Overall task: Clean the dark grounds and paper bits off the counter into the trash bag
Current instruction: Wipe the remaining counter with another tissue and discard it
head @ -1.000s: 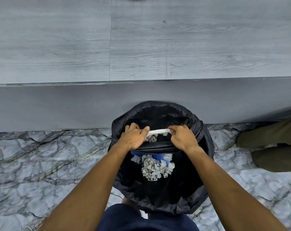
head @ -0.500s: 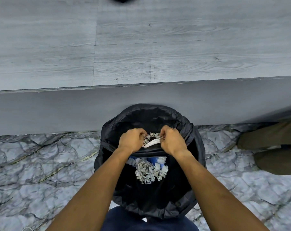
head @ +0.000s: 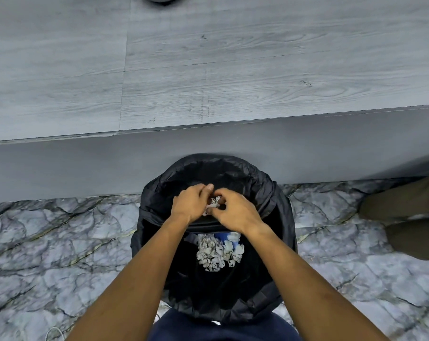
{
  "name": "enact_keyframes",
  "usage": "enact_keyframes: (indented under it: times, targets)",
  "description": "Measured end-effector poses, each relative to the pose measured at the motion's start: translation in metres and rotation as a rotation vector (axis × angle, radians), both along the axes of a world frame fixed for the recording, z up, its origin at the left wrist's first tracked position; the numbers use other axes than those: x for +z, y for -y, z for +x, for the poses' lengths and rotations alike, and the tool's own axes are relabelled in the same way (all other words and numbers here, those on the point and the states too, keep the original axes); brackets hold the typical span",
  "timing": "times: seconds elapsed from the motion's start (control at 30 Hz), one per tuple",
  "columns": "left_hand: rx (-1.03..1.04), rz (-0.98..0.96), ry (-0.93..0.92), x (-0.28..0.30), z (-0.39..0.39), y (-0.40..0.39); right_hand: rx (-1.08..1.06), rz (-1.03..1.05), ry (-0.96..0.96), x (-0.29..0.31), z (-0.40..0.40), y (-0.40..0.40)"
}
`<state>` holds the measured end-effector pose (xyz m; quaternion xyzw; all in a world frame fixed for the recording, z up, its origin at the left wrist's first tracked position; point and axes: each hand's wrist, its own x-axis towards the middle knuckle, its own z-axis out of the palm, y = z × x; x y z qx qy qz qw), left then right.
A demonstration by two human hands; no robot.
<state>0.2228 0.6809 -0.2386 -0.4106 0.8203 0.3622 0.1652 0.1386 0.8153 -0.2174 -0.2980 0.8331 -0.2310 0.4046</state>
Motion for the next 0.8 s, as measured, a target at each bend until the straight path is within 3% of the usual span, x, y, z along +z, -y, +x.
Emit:
enact_keyframes:
  times: [0.1, 0.23, 0.57, 0.8]
  targets:
    - [0.081, 0.048, 0.090, 0.018, -0.003, -0.002, 0.003, 0.042, -0.129, 0.000, 0.003, 0.006]
    - [0.025, 0.052, 0.073, 0.049, -0.001, 0.005, -0.006, 0.086, -0.189, 0.010, -0.002, 0.013]
    - [0.061, -0.249, -0.397, 0.149, 0.040, 0.083, 0.029, -0.033, -0.209, 0.115, 0.000, 0.080]
    - [0.090, -0.488, -0.541, 0.197, 0.093, 0.222, 0.021, -0.395, -0.349, 0.198, 0.039, 0.213]
